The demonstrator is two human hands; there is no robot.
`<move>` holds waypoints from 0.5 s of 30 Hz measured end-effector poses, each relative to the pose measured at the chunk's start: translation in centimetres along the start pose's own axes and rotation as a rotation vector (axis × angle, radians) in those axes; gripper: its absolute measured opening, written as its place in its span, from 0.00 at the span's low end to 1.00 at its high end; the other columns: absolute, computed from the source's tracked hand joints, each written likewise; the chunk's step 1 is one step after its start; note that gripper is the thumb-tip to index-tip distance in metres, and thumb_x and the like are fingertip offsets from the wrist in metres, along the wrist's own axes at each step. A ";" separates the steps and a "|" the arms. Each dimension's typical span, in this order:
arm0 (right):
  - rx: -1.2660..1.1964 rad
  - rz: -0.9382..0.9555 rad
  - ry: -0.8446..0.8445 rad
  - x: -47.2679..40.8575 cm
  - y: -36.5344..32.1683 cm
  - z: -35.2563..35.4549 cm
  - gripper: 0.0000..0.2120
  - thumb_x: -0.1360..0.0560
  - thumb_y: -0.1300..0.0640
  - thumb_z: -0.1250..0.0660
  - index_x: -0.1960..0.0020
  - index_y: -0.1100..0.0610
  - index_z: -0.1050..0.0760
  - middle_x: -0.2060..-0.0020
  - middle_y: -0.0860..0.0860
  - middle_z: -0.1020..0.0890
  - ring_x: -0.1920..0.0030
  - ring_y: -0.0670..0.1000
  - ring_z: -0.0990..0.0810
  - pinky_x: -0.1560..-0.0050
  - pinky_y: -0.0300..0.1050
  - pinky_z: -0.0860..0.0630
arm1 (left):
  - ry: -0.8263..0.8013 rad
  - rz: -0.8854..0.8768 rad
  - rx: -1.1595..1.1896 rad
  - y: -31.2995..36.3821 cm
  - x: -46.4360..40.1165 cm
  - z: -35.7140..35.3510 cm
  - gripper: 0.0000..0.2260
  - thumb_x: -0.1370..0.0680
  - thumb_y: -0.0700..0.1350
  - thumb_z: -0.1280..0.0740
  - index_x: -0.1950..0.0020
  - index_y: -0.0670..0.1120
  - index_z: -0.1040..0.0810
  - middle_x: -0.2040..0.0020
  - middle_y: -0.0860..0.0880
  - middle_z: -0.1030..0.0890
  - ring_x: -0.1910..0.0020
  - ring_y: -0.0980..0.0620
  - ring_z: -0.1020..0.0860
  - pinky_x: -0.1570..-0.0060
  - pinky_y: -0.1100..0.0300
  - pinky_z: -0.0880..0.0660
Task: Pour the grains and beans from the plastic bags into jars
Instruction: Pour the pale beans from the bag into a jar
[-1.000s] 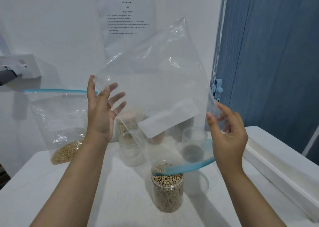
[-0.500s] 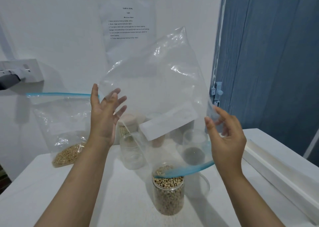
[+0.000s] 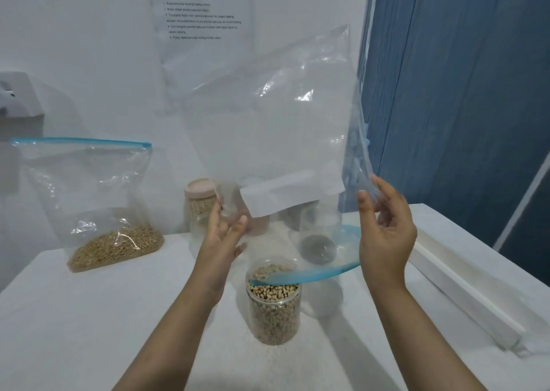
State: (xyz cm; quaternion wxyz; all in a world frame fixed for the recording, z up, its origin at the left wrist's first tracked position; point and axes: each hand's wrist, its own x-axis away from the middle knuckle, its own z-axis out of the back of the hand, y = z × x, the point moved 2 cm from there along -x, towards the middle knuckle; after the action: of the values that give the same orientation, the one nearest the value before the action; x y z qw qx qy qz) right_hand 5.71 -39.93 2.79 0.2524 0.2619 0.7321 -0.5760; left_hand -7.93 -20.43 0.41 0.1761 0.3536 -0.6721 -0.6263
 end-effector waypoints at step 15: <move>0.092 -0.029 -0.026 -0.5 1.0 1.4 0.20 0.22 0.52 0.30 0.31 0.47 0.26 0.56 0.54 0.25 0.55 0.47 0.27 0.46 0.52 0.25 | -0.075 -0.141 -0.014 2.4 -0.6 -2.7 0.27 0.19 0.42 0.36 0.29 0.66 0.42 0.29 0.51 0.26 0.30 0.54 0.27 0.29 0.45 0.32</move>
State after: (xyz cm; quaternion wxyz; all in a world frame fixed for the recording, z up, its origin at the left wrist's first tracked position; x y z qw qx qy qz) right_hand 6.83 -41.14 2.16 0.2413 0.2551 0.7052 -0.6160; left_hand -6.32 -22.06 3.25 0.1089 0.3751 -0.6472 -0.6547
